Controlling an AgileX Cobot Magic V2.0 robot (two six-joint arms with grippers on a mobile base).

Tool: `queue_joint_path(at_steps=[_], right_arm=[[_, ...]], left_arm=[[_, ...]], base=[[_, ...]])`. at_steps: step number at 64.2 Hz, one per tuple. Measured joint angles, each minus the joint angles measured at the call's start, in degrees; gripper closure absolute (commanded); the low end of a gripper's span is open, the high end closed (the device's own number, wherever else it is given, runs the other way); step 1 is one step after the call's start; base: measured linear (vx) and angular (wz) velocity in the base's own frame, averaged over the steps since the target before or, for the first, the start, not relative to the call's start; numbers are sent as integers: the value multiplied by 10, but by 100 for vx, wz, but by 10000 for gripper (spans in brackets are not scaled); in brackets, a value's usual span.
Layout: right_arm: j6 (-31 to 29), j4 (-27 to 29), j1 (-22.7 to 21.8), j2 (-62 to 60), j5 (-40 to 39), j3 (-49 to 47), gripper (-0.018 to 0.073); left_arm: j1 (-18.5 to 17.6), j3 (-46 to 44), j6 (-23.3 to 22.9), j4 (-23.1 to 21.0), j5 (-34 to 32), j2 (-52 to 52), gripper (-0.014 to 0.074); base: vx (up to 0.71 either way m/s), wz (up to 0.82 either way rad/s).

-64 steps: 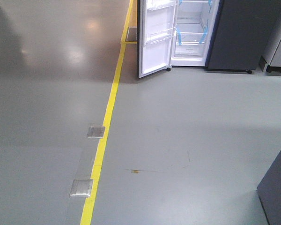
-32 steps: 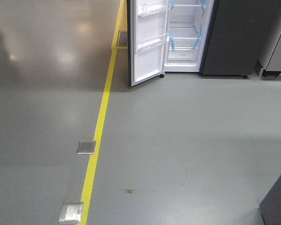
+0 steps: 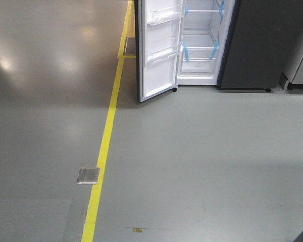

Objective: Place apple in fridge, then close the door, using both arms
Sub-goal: 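Drive up to the open refrigerator door holding the apple in the right gripper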

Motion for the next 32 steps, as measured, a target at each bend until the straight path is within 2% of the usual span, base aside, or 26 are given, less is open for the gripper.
queue_joint_path(at_steps=[32], right_arm=[[0,0,0,0,0,0,564]], left_arm=[[0,0,0,0,0,0,603]], base=[[28,-1]])
